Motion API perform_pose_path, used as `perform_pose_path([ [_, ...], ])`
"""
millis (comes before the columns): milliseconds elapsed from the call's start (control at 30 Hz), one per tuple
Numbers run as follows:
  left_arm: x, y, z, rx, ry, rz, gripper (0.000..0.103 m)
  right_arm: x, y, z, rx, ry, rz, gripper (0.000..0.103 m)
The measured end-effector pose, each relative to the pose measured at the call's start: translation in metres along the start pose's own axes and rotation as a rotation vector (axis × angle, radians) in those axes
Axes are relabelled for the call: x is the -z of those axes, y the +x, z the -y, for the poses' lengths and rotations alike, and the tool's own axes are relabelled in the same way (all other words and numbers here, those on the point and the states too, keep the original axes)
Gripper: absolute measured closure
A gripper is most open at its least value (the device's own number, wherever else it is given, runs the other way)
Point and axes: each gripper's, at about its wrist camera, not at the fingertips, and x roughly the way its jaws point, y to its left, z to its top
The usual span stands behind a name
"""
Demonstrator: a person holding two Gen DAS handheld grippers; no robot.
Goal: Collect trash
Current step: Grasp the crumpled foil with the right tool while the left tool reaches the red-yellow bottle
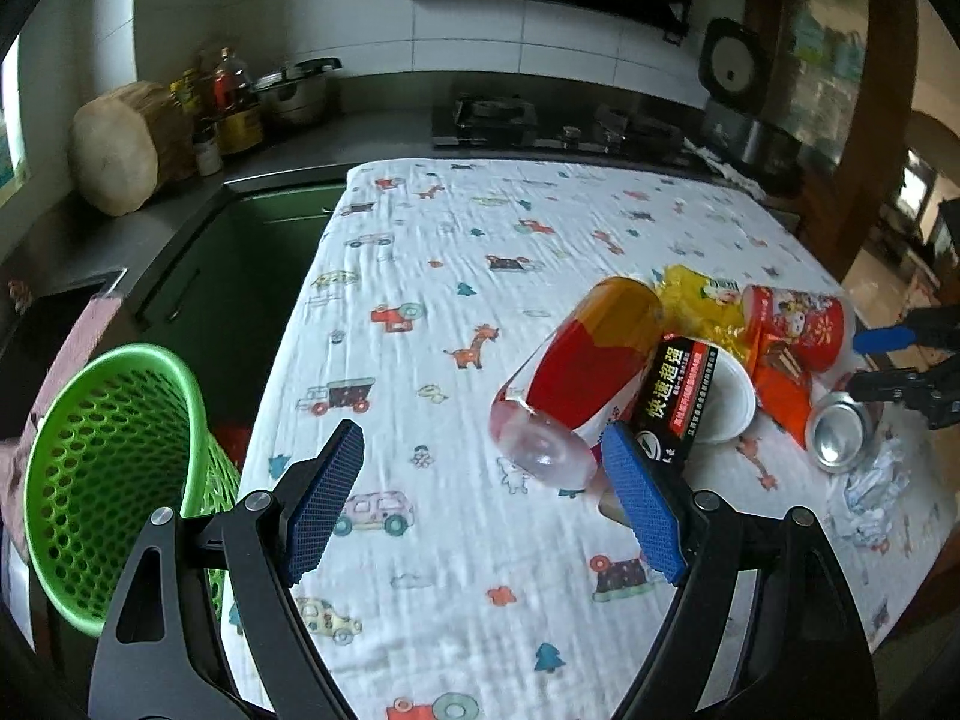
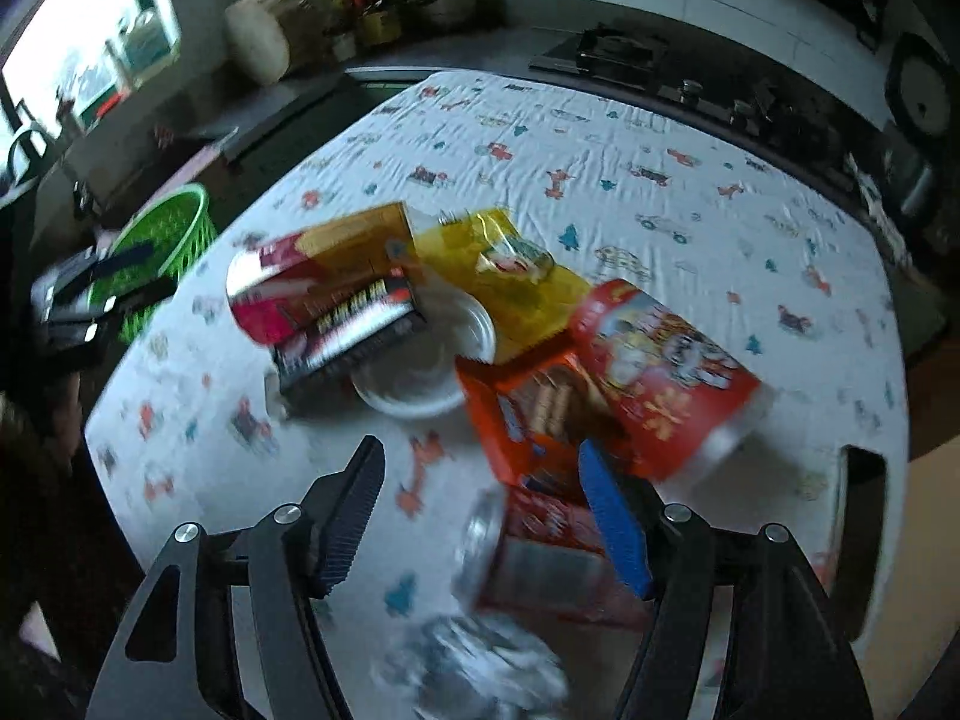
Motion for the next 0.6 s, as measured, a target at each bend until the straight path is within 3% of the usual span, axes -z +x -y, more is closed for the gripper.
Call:
perform_pose_path([
  [133, 0.0, 0.001, 0.005, -0.004, 0.012, -0.004, 0.022, 0.015, -0.011, 0.007, 0.034, -0.034, -0.014, 0.032],
  [300, -0.003, 0.003, 0.008, -0.005, 0.014, -0.002, 0.021, 0.049, -0.024, 0.014, 0.015, -0.018, -0.028, 0.029],
  [600, -0.016, 0.021, 0.025, 0.048, 0.062, -0.015, 0.021, 0.095, -0.006, 0.007, -0.036, 0.03, -0.054, 0.029],
])
